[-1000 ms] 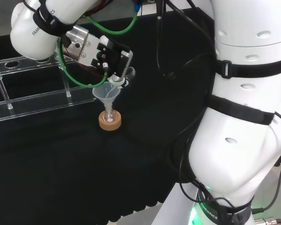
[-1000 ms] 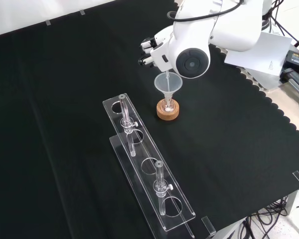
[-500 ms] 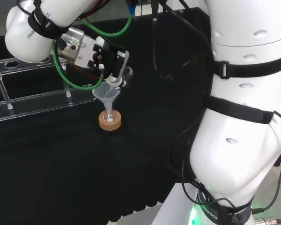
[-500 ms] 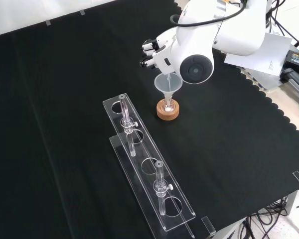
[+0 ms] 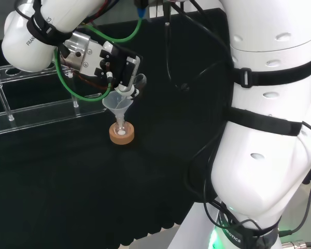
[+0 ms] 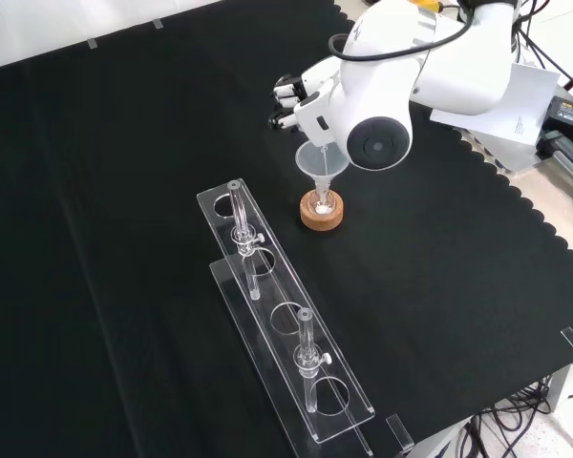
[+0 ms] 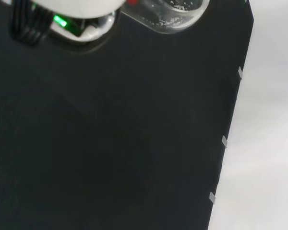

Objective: Pour all the NaCl from the weighing funnel into the round-bottom flask.

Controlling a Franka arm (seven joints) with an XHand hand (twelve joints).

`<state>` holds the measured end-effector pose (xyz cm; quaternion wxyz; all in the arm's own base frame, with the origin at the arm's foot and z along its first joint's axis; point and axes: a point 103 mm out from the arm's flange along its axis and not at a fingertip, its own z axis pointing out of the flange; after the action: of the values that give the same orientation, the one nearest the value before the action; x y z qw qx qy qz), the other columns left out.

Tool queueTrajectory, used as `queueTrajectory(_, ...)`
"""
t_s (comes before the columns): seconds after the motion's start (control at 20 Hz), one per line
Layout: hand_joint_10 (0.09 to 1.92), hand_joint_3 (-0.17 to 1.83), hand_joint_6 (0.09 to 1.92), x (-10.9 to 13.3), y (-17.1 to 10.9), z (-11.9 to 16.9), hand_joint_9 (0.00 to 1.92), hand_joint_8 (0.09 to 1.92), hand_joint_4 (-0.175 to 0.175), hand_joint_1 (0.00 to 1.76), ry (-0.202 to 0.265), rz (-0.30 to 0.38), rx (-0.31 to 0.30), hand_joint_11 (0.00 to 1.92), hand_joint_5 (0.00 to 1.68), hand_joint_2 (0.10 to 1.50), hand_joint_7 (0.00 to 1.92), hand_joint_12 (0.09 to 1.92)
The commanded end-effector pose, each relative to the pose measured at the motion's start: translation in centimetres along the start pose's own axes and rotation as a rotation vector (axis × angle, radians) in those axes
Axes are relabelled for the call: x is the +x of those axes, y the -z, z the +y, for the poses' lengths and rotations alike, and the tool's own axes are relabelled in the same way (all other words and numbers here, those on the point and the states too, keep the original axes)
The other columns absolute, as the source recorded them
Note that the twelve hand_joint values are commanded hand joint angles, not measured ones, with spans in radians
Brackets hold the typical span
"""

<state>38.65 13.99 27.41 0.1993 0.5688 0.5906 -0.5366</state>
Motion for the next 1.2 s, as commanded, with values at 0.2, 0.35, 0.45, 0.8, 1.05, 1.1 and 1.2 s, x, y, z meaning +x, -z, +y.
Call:
queueTrajectory(0.2, 0.38, 0.66, 0.66, 0.3, 0.7, -0.2, 0.83, 0.71, 0.175, 1.13, -0.005, -0.031, -0.002, 0.85, 1.28, 0.65, 0.39, 1.0)
queueTrajectory(0.35, 0.38, 0.66, 0.66, 0.4, 0.8, -0.3, 0.83, 0.71, 0.175, 1.13, -0.008, -0.042, 0.003, 0.85, 1.28, 0.65, 0.39, 1.0)
queueTrajectory(0.45, 0.38, 0.66, 0.66, 0.4, 0.9, -0.3, 0.83, 0.71, 0.175, 1.13, -0.009, -0.049, 0.006, 0.85, 1.28, 0.65, 0.39, 1.0)
queueTrajectory(0.8, 0.38, 0.65, 0.66, 0.7, 1.2, -0.3, 0.83, 0.71, 0.175, 1.13, -0.017, -0.092, 0.015, 0.85, 1.28, 0.65, 0.38, 1.0)
queueTrajectory(1.05, 0.39, 0.65, 0.66, 0.6, 1.6, -0.5, 0.83, 0.71, 0.175, 1.13, -0.018, -0.092, 0.014, 0.85, 1.28, 0.65, 0.38, 1.0)
queueTrajectory(1.1, 0.39, 0.65, 0.66, 0.7, 1.6, -0.5, 0.83, 0.71, 0.175, 1.13, -0.019, -0.096, 0.014, 0.85, 1.28, 0.65, 0.38, 1.0)
queueTrajectory(1.2, 0.39, 0.65, 0.66, 0.7, 1.7, -0.5, 0.83, 0.71, 0.175, 1.13, -0.02, -0.104, 0.017, 0.85, 1.28, 0.65, 0.38, 1.0)
